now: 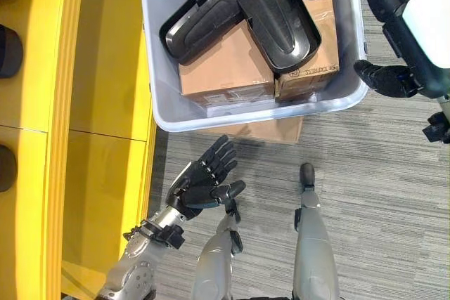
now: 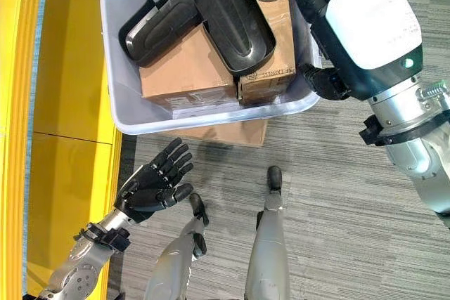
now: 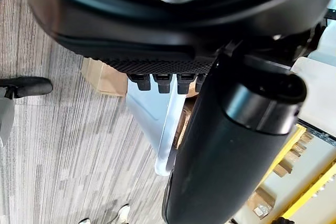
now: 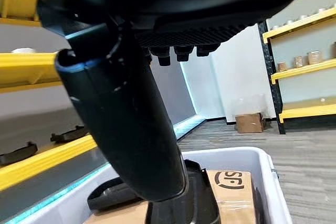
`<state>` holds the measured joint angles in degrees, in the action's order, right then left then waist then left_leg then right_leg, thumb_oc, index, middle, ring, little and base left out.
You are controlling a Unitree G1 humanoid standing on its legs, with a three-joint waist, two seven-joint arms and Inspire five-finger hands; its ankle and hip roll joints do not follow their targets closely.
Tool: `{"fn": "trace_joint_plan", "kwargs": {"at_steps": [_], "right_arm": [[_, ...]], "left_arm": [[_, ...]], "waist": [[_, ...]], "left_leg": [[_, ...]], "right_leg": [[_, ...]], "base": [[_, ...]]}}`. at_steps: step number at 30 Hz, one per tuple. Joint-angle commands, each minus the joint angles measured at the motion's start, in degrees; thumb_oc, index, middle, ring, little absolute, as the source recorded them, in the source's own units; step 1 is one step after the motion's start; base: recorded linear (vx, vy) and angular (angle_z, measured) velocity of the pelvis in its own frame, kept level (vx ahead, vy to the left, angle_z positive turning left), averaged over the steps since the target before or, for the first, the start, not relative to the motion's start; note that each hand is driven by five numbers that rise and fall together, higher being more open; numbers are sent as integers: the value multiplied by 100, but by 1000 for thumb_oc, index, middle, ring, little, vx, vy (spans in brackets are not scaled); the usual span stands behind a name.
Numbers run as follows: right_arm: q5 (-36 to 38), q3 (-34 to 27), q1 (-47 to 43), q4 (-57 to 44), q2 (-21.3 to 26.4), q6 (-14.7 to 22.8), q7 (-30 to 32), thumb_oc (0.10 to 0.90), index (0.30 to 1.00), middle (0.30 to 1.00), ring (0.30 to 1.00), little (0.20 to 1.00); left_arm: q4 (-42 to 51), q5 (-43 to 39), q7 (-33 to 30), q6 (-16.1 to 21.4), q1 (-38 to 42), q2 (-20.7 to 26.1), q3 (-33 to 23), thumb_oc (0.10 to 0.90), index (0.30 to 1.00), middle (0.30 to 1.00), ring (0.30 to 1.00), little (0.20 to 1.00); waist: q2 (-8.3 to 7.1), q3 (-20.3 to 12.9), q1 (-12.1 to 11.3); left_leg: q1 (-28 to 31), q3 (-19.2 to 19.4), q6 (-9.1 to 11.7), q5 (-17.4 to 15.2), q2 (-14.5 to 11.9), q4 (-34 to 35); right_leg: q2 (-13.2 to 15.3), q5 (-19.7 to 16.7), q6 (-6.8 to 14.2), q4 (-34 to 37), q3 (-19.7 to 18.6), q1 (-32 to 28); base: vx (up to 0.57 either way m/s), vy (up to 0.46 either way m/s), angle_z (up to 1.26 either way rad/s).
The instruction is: Move parts from the plastic box to the shelf.
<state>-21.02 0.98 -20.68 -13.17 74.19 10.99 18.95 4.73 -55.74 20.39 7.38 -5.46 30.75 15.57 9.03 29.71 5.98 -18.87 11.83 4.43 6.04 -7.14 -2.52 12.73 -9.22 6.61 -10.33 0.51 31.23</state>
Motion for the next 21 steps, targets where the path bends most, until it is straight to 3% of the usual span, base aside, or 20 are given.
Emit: {"fn": "trace_joint_plan", "kwargs": {"at_steps": [1, 10, 16, 21], "right_arm": [[541, -280, -832, -245, -85, 66, 181, 900, 1000, 1000, 1000, 1000], [1019, 609, -1835, 183, -722, -429, -46, 900, 1000, 1000, 1000, 1000], [693, 1018, -2218, 426, -1074, -509, -175, 900, 1000, 1000, 1000, 1000], [496, 1246, -2381, 429, -1080, -599, -321, 900, 1000, 1000, 1000, 1000]], "left_arm": [[580, 0, 74, 182, -228, 450, -197, 900, 1000, 1000, 1000, 1000], [564, 110, -48, 250, -76, 409, -21, 900, 1000, 1000, 1000, 1000], [494, 97, -76, 309, 10, 360, 38, 900, 1000, 1000, 1000, 1000], [486, 89, 7, 361, -8, 348, 54, 900, 1000, 1000, 1000, 1000]], "waist": [[-224, 9, 3], [-136, 9, -141], [-40, 9, -235], [36, 9, -285]], "left_leg": [[-272, -227, -141, -862, -178, -843], [-810, -335, -159, -819, -114, -980], [-1216, -379, -182, -808, -38, -1132], [-1363, -388, -176, -781, 3, -1126]], "right_leg": [[-339, 1303, -360, -654, 345, -137], [-372, 1323, -419, -803, 297, 377], [-334, 1375, -450, -1012, 257, 776], [-321, 1374, -464, -1027, 245, 933]], "base": [[-12, -53, 3], [-13, -14, 4], [-3, 4, 1], [-7, 18, 1]]}}
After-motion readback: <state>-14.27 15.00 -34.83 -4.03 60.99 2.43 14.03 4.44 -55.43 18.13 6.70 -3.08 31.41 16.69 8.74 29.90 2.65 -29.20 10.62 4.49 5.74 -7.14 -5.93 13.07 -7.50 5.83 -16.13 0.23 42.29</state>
